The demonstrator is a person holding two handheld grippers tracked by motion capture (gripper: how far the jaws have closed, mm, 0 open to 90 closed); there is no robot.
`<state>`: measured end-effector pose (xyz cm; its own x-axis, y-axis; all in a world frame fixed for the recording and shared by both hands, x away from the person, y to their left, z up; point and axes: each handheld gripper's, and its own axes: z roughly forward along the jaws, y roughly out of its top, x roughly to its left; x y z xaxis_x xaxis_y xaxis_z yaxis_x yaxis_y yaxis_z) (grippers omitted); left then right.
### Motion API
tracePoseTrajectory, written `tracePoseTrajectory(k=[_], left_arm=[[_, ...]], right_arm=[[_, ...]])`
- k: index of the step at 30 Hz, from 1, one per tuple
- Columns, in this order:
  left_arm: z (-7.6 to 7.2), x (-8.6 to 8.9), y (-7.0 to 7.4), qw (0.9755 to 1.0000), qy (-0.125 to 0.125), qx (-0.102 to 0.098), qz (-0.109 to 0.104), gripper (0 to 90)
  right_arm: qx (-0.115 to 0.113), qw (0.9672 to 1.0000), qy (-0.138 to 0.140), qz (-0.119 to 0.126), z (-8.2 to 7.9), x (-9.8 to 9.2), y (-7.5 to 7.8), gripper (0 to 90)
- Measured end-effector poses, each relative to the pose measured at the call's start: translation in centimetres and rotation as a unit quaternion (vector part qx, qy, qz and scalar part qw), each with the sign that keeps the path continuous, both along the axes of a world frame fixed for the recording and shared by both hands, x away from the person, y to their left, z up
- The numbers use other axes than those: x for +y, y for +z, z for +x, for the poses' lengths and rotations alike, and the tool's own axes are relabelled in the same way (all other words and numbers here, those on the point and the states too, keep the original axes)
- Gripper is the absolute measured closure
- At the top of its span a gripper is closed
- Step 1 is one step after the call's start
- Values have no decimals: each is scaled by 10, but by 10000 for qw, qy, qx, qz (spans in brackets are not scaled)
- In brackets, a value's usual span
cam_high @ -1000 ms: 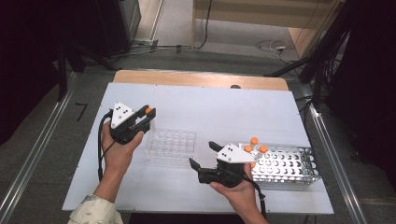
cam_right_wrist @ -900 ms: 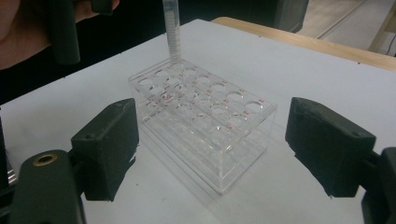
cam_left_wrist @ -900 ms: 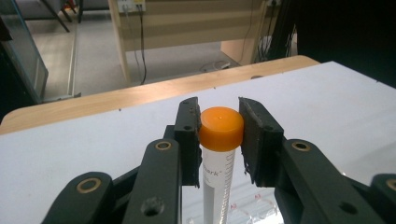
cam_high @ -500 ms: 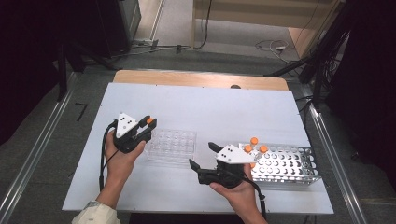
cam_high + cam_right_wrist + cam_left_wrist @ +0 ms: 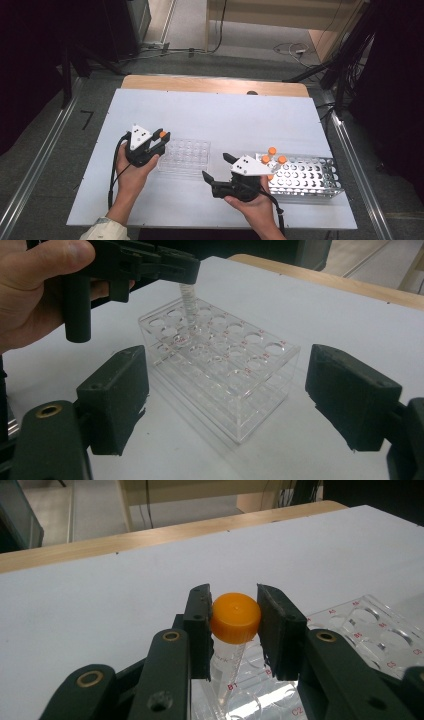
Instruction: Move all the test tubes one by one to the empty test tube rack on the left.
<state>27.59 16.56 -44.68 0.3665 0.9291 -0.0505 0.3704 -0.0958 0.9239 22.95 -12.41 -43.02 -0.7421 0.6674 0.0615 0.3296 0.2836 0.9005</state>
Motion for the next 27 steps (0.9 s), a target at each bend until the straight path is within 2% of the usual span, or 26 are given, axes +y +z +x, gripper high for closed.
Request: tracePoseTrajectory(k=[4,7,12,15,21,27], left_arm=[[0,0,1,9999,-80,27,-128,578],[-1,-1,3,9998,-111,35,-167,447],[-3,-2,6,9998,38,0,-208,266],[-7,-2,9,9991,61,-48,-409,221],[-14,-3,14,9982,-49,-113,-588,194],[-18,-3,17,9981,-50,-179,-587,186]], right_arm=[[-14,10000,12,4,0,0,0,162],[-12,10000,13,12,0,0,0,161],[-30,10000,8,24,-1,-1,1,161],[-46,10000,-11,40,-2,-3,2,161],[-137,9998,-65,99,-6,-12,8,162],[-253,9991,-263,192,-7,-33,16,162]])
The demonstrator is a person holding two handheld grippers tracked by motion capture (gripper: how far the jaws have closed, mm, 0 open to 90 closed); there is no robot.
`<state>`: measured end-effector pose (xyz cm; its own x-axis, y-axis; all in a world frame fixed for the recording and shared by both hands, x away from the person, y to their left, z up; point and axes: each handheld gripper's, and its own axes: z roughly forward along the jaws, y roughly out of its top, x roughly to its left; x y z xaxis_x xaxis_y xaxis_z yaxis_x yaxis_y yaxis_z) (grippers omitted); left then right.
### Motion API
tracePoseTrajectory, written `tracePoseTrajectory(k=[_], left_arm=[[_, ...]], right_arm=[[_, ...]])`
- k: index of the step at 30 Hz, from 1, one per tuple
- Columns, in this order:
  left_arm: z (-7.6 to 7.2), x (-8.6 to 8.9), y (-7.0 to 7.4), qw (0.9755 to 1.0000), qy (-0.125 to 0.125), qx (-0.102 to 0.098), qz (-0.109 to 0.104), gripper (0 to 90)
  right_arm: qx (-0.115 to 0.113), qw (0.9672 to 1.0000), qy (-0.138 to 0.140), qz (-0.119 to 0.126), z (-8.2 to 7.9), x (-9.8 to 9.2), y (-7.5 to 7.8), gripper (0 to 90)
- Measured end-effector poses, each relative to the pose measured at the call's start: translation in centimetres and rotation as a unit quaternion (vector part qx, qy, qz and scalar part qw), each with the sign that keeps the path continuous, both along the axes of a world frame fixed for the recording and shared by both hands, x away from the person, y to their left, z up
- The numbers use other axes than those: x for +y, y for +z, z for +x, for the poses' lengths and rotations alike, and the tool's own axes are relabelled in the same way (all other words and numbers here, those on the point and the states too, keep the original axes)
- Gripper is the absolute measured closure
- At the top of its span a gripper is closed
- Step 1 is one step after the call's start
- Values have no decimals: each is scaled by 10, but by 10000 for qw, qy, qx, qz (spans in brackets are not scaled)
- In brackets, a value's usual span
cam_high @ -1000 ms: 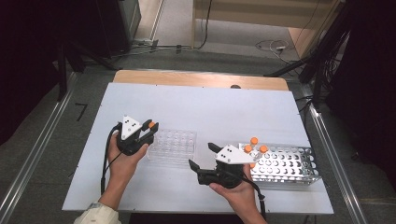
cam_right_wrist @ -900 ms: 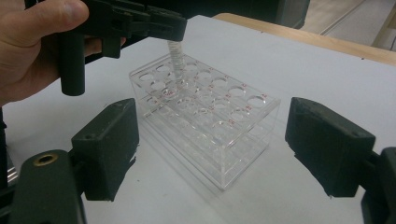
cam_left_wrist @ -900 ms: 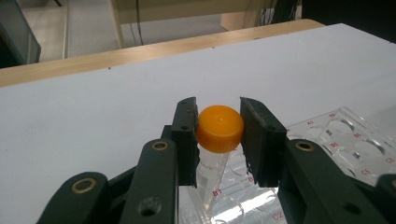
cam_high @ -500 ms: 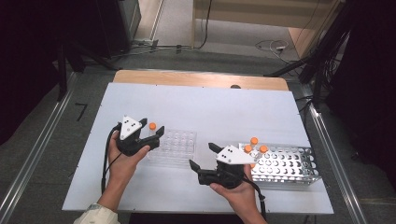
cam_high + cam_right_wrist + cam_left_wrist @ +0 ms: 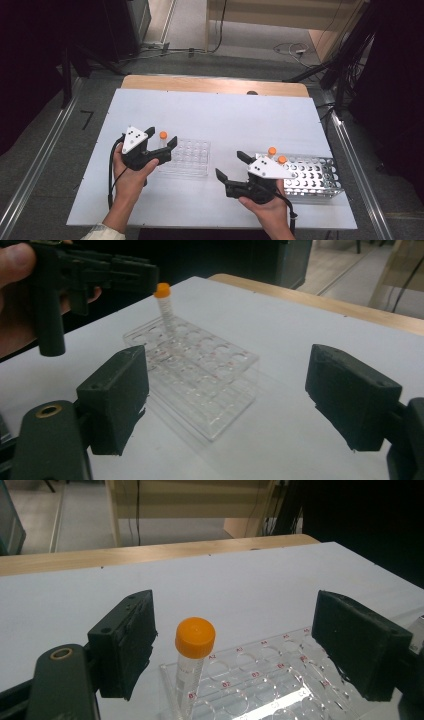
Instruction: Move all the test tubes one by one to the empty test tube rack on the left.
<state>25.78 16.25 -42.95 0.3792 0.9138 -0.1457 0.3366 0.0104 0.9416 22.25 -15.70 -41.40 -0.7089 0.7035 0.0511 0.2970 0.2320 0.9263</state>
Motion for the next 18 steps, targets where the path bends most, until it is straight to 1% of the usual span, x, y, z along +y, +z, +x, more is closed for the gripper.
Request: tracePoseTrajectory(k=[7,11,13,15,18], left_arm=[[-1,0,0,10000,-11,17,-7,184],[-1,0,0,10000,-24,30,-15,160],[-1,0,0,10000,-26,64,-21,155],[-1,1,0,9998,-73,133,-115,145],[-1,2,0,9999,-52,129,-100,145]], right_arm=[[-44,9994,-322,89,2,-28,6,163],[-96,9986,-495,139,2,-43,11,163],[-138,9983,-552,145,3,-49,12,163],[-148,9978,-636,141,2,-56,13,164],[-175,9966,-783,165,3,-68,14,165]])
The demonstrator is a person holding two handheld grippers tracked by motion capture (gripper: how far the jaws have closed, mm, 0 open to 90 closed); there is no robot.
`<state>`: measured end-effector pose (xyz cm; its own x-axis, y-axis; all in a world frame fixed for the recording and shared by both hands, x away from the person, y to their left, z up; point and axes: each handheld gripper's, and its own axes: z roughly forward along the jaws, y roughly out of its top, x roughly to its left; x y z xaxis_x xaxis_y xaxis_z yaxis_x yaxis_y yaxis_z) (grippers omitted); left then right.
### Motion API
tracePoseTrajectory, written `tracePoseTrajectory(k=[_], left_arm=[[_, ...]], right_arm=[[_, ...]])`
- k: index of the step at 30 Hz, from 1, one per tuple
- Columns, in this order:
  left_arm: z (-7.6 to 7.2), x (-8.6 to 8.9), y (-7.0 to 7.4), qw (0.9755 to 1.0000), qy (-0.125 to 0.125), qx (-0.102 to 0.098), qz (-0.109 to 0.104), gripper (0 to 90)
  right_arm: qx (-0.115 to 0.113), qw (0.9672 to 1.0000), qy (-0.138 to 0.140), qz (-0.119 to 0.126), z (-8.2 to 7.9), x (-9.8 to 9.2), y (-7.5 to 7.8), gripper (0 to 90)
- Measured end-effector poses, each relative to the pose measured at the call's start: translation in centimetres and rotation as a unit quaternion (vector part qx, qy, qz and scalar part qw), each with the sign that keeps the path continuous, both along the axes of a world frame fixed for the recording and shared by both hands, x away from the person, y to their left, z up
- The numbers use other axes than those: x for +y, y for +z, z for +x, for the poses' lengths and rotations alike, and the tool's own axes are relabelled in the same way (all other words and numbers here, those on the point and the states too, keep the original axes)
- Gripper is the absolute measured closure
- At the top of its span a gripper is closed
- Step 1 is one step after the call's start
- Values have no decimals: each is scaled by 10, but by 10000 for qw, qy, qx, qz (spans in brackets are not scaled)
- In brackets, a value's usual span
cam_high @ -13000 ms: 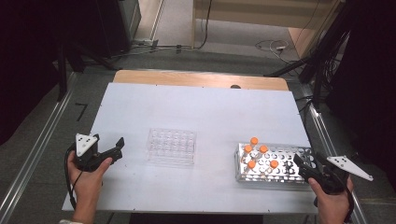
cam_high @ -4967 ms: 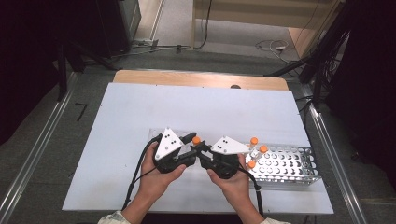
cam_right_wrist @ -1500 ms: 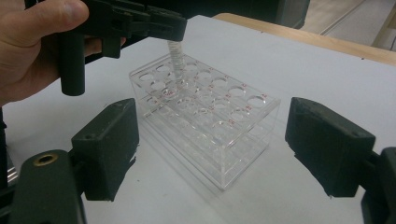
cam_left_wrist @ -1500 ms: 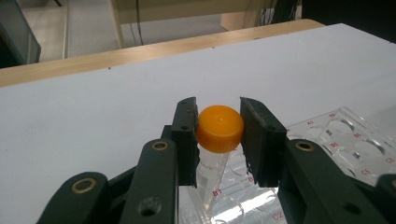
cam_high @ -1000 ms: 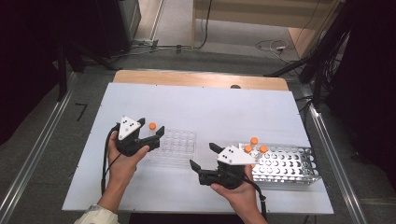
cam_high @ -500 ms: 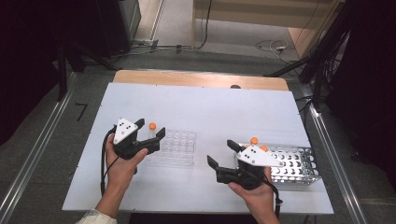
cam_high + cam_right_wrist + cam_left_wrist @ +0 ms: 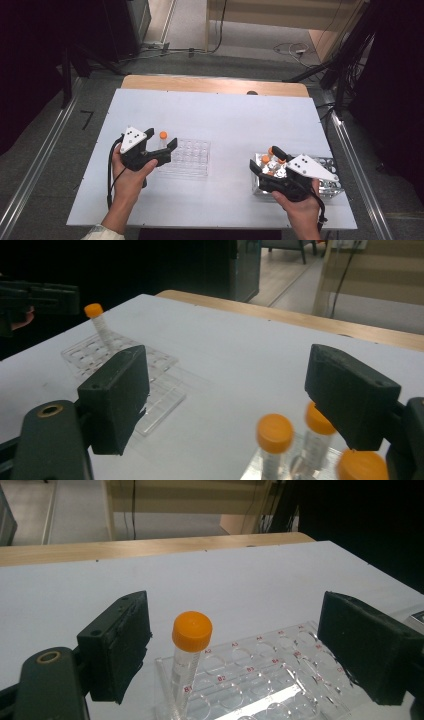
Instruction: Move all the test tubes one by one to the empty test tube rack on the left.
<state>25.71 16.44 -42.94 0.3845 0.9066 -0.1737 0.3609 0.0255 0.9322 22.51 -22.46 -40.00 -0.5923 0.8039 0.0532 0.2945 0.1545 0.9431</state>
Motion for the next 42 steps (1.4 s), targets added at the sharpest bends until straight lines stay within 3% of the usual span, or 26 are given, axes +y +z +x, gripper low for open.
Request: tracePoseTrajectory(k=[12,22,32,42], left_arm=[[-1,-5,0,10000,-64,6,20,145],[-1,-6,0,10000,-78,4,15,144],[-1,-7,0,10000,-92,5,17,144],[-1,-7,0,10000,-94,4,9,144]], right_arm=[[-21,9984,-567,-51,4,-42,-4,172],[46,9960,-875,-187,5,-55,-32,209],[188,9948,-938,-354,8,-56,-55,298],[237,9952,-811,-487,10,-54,-65,493]])
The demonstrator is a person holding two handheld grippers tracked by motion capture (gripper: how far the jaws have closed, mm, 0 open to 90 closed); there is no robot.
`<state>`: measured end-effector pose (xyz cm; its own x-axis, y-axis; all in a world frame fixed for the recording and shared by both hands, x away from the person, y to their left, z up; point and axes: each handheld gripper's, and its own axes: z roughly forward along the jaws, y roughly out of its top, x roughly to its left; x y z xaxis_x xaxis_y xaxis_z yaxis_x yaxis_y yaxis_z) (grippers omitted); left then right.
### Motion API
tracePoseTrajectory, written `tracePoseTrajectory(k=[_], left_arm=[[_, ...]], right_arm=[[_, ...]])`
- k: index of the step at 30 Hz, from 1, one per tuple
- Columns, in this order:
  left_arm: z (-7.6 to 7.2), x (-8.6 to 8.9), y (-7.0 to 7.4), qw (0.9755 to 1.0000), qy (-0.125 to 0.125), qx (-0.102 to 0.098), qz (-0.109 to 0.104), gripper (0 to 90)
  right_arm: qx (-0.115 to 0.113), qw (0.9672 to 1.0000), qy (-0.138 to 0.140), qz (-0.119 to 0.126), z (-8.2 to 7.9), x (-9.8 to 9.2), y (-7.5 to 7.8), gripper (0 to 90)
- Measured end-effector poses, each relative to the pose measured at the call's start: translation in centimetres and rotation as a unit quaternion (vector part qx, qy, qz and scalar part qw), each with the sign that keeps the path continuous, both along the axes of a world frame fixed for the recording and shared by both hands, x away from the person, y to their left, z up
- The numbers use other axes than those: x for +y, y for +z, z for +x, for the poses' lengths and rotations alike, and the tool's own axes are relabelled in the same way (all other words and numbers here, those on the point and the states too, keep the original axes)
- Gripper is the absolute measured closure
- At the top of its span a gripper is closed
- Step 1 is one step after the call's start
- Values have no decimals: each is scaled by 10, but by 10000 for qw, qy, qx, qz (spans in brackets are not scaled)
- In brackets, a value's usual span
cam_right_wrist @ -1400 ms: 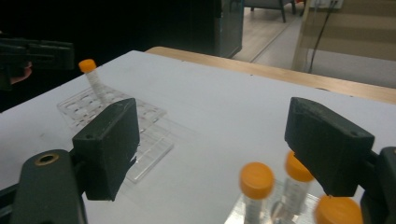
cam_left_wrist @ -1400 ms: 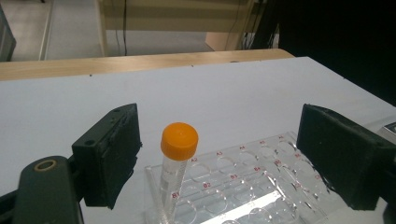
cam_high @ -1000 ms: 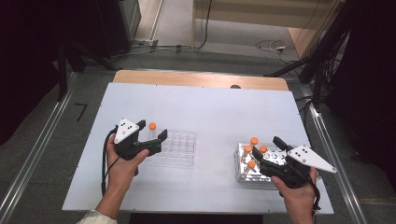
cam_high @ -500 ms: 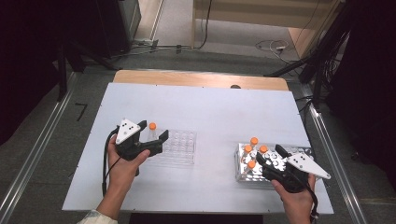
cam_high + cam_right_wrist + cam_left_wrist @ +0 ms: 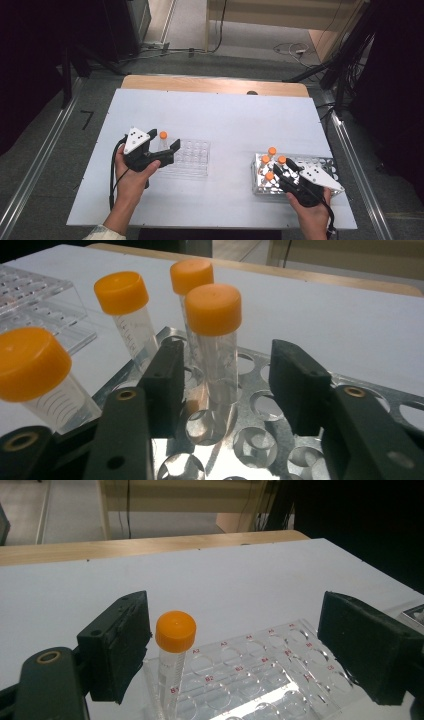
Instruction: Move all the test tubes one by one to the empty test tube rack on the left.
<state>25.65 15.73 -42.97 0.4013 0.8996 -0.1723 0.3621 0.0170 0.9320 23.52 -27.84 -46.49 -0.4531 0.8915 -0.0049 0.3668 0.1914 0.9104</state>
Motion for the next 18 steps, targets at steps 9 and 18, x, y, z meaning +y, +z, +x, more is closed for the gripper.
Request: tracePoseTrajectory(k=[9,18], left_arm=[[0,-1,0,10000,-4,22,17,145],[0,-1,-1,10000,-15,32,28,145]], right_arm=[[42,9999,91,6,2,0,-2,609],[73,9998,160,-21,5,0,-4,706]])
